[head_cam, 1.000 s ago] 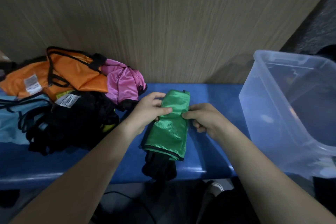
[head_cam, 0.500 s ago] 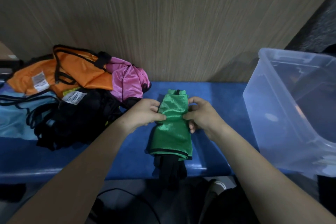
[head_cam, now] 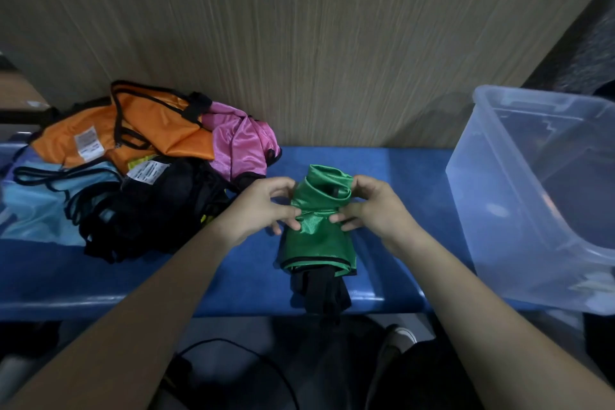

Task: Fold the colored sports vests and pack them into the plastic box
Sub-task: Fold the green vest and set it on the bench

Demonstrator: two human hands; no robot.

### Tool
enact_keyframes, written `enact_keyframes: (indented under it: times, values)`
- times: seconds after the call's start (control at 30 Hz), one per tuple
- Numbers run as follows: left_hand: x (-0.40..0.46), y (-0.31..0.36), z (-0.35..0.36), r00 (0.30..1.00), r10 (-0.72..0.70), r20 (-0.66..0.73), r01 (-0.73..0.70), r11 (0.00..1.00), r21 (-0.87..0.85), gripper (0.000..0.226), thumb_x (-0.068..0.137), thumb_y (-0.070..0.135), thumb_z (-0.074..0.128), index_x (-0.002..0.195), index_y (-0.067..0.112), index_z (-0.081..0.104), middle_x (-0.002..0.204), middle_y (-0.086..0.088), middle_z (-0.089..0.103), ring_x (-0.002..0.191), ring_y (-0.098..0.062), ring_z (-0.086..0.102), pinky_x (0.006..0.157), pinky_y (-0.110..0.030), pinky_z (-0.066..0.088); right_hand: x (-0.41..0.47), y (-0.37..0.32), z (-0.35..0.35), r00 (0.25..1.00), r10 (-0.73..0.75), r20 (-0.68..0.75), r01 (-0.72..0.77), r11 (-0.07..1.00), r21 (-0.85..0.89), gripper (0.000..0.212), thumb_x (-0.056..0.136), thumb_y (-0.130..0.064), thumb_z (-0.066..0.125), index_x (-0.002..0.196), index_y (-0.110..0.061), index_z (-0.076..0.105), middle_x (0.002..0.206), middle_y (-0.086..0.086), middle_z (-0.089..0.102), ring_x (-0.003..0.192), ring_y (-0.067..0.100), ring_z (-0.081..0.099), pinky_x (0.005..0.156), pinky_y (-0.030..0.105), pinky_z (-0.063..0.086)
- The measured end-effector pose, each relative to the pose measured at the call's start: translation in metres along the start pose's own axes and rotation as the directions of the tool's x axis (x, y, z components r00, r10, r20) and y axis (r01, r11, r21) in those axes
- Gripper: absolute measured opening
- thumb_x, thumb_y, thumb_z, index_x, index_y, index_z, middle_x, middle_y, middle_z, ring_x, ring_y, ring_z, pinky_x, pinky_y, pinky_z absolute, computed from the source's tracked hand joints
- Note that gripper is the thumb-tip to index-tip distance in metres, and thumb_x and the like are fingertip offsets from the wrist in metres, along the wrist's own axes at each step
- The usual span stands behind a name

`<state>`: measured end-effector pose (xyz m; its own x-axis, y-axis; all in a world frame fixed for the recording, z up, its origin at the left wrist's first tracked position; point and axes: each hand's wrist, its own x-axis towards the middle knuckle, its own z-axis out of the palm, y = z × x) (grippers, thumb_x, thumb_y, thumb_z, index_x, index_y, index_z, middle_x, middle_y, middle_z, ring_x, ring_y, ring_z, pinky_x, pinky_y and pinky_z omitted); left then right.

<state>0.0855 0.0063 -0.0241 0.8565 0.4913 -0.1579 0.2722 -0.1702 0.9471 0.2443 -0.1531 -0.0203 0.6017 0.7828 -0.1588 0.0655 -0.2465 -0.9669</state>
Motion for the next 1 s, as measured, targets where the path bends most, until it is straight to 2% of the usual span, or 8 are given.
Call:
enact_keyframes:
  times: [0.1, 0.23, 0.33, 0.43, 0.57, 0.67, 0.87, 1.0]
  values:
    - [-0.004, -0.003, 0.000, 1.000, 0.007, -0.002, -0.007, 1.000, -0.008, 0.019, 0.090, -0.005, 0.068, 0.102, 0.010, 0.067, 0.106, 0.005, 0.074, 0.081, -0.025, 0.076, 0.052, -0.026, 0.053, -0.005, 0.000, -0.001, 0.998, -0.044, 0.041, 0.045, 0.999, -0.030, 0.029, 0.076, 0.017, 0.072, 0.098, 0.013, 0.055, 0.110, 0.026, 0.065, 0.077, 0.022, 0.070, 0.065, 0.029, 0.060]
    - [-0.009, -0.005, 0.001, 0.999, 0.034, 0.002, -0.034, 0.999, -0.011, 0.024, 0.085, -0.006, 0.071, 0.099, 0.014, 0.070, 0.089, 0.005, 0.075, 0.082, -0.019, 0.075, 0.061, -0.028, 0.056, -0.013, 0.001, -0.004, 0.992, -0.101, 0.078, 0.106, 0.992, -0.066, 0.024, 0.078, 0.020, 0.065, 0.080, -0.004, 0.060, 0.082, 0.019, 0.064, 0.076, 0.024, 0.064, 0.068, 0.031, 0.057]
    - [-0.013, -0.009, 0.001, 0.998, 0.065, 0.023, -0.064, 0.998, -0.020, 0.022, 0.086, -0.005, 0.072, 0.098, 0.013, 0.070, 0.087, -0.005, 0.075, 0.081, -0.014, 0.072, 0.068, -0.030, 0.058, -0.018, 0.003, -0.003, 0.980, -0.144, 0.137, 0.155, 0.985, -0.076, 0.022, 0.079, 0.018, 0.066, 0.081, -0.003, 0.062, 0.094, 0.027, 0.070, 0.080, 0.023, 0.063, 0.077, 0.035, 0.054]
    - [-0.016, -0.013, 0.000, 0.991, 0.133, 0.028, -0.132, 0.991, -0.022, 0.025, 0.087, -0.012, 0.065, 0.095, 0.011, 0.070, 0.101, -0.020, 0.071, 0.078, -0.015, 0.070, 0.071, -0.030, 0.058, -0.022, 0.004, -0.002, 0.965, -0.213, 0.153, 0.234, 0.963, -0.135, 0.032, 0.077, 0.021, 0.067, 0.077, -0.011, 0.062, 0.107, 0.022, 0.065, 0.086, 0.019, 0.063, 0.079, 0.026, 0.052]
    - [-0.017, -0.020, -0.001, 0.975, 0.218, 0.037, -0.218, 0.976, 0.009, 0.056, 0.081, -0.024, 0.057, 0.084, 0.028, 0.075, 0.105, 0.002, 0.069, 0.082, -0.012, 0.069, 0.073, -0.024, 0.054, -0.023, 0.009, -0.003, 0.941, -0.283, 0.187, 0.323, 0.916, -0.237, 0.041, 0.072, 0.021, 0.072, 0.072, -0.019, 0.063, 0.116, 0.008, 0.058, 0.101, 0.011, 0.062, 0.089, 0.020, 0.048]
    - [-0.017, -0.024, -0.001, 0.957, 0.285, 0.046, -0.288, 0.956, 0.050, 0.058, 0.081, -0.020, 0.065, 0.083, 0.038, 0.076, 0.105, 0.015, 0.068, 0.099, -0.010, 0.068, 0.085, -0.020, 0.052, -0.025, 0.012, -0.003, 0.925, -0.315, 0.210, 0.370, 0.873, -0.317, 0.039, 0.073, 0.016, 0.076, 0.071, -0.021, 0.063, 0.115, -0.001, 0.058, 0.103, 0.002, 0.061, 0.091, 0.017, 0.045]
    - [-0.021, -0.027, -0.001, 0.931, 0.361, 0.053, -0.365, 0.923, 0.124, 0.049, 0.084, -0.015, 0.065, 0.085, 0.032, 0.075, 0.115, 0.003, 0.064, 0.113, -0.018, 0.065, 0.101, -0.031, 0.050, -0.031, 0.011, -0.005, 0.898, -0.354, 0.263, 0.433, 0.822, -0.371, 0.035, 0.075, 0.011, 0.079, 0.072, -0.020, 0.063, 0.115, -0.005, 0.055, 0.101, -0.009, 0.056, 0.088, 0.008, 0.037]
    - [-0.029, -0.018, -0.003, 0.937, 0.334, 0.103, -0.348, 0.919, 0.183, 0.039, 0.086, -0.005, 0.056, 0.083, 0.028, 0.076, 0.119, 0.004, 0.061, 0.116, -0.014, 0.060, 0.099, -0.028, 0.047, -0.035, 0.010, -0.006, 0.890, -0.343, 0.302, 0.440, 0.818, -0.369, 0.044, 0.075, 0.016, 0.061, 0.072, -0.028, 0.062, 0.120, -0.002, 0.056, 0.105, -0.005, 0.055, 0.085, 0.012, 0.038]
